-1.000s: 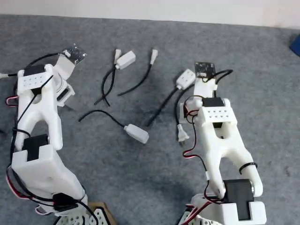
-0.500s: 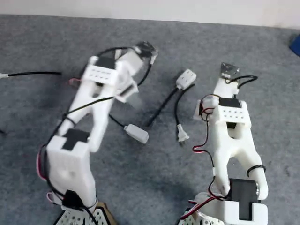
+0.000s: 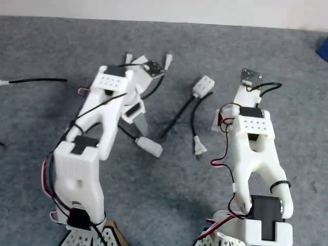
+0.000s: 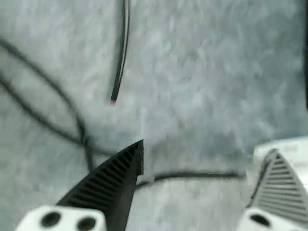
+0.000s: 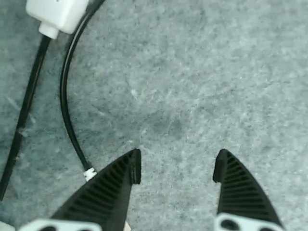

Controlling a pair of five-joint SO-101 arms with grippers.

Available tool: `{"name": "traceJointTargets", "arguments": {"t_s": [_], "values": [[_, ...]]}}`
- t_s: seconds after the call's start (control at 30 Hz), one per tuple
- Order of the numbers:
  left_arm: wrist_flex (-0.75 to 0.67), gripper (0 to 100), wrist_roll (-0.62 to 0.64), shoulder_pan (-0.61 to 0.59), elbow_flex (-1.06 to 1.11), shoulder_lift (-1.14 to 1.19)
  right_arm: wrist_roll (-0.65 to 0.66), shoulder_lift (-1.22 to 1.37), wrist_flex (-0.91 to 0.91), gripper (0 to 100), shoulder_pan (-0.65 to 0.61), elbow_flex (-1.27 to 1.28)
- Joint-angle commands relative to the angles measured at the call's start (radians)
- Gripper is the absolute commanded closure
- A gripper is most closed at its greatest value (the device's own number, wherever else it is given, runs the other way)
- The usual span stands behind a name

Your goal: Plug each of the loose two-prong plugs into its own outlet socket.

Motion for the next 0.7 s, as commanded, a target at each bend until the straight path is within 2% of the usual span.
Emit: {"name": "traceJointTargets", "arguments": {"t_s": [0.0,0.07,0.3,0.47,0.67], "values": [[0.043,64,-0.055,-0.016,0.119,-0.142,-0.011,-0.019,-0.012,75.6,0.012,-0.012],[0.031,64,-0.066,-0.008,0.239,-0.18,-0.011,-0.019,-0.012,75.6,0.012,-0.012],[-0.167,64,-0.068,-0.004,0.627,-0.317,-0.011,-0.019,-0.012,75.6,0.012,-0.004],[-0.17,65,-0.068,-0.013,0.725,-0.518,-0.011,-0.019,-0.012,75.6,0.012,-0.004],[-0.17,65,-0.06,-0.016,0.733,-0.757,-0.011,-0.019,-0.012,75.6,0.012,-0.007]]}}
